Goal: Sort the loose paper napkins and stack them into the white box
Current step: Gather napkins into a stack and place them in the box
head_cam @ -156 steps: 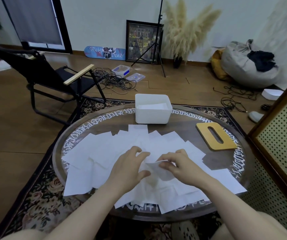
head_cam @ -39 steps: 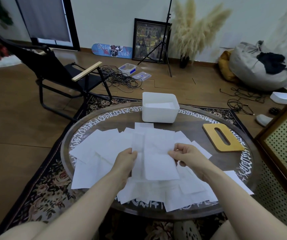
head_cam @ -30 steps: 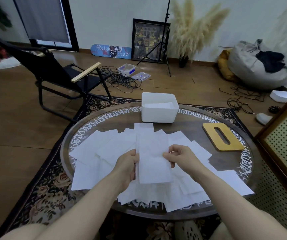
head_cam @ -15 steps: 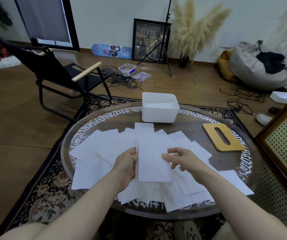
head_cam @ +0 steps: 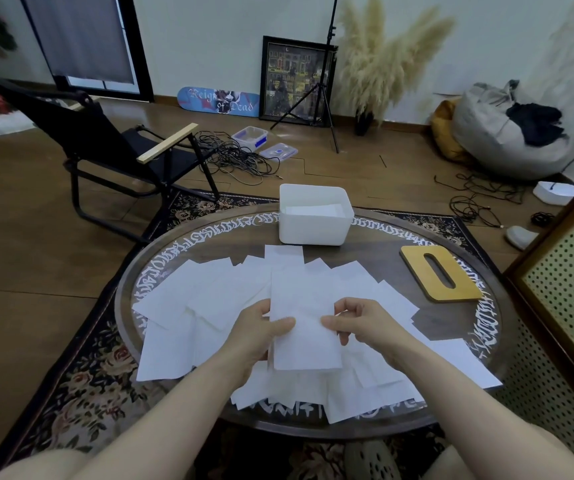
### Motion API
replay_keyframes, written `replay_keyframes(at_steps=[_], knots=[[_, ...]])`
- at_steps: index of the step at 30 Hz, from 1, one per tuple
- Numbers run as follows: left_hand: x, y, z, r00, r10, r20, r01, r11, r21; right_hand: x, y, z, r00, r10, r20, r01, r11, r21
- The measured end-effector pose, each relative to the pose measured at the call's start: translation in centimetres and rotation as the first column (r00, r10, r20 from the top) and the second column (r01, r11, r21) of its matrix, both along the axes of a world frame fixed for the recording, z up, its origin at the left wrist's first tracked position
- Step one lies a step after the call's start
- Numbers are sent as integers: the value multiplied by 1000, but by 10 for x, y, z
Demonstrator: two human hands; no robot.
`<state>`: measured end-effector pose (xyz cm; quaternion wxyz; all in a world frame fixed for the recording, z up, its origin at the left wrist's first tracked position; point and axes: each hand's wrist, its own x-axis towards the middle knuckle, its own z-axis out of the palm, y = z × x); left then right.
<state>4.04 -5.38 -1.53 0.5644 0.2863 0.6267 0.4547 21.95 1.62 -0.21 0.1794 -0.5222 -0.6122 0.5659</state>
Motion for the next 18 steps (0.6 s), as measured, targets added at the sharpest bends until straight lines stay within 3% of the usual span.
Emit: replay_keyframes(at_steps=[6, 12, 18], knots=[[-6, -1, 3, 994, 104, -36, -102, 994, 44, 7, 5, -5, 996, 17, 83, -29, 988, 150], [-26, -3, 2, 970, 233, -72, -228, 971, 70, 29, 21, -21, 900, -65, 431, -139, 894, 427], [-43, -9, -1, 956, 270, -112, -265, 963, 57, 41, 23, -31, 811, 10, 585, -246, 913, 325]])
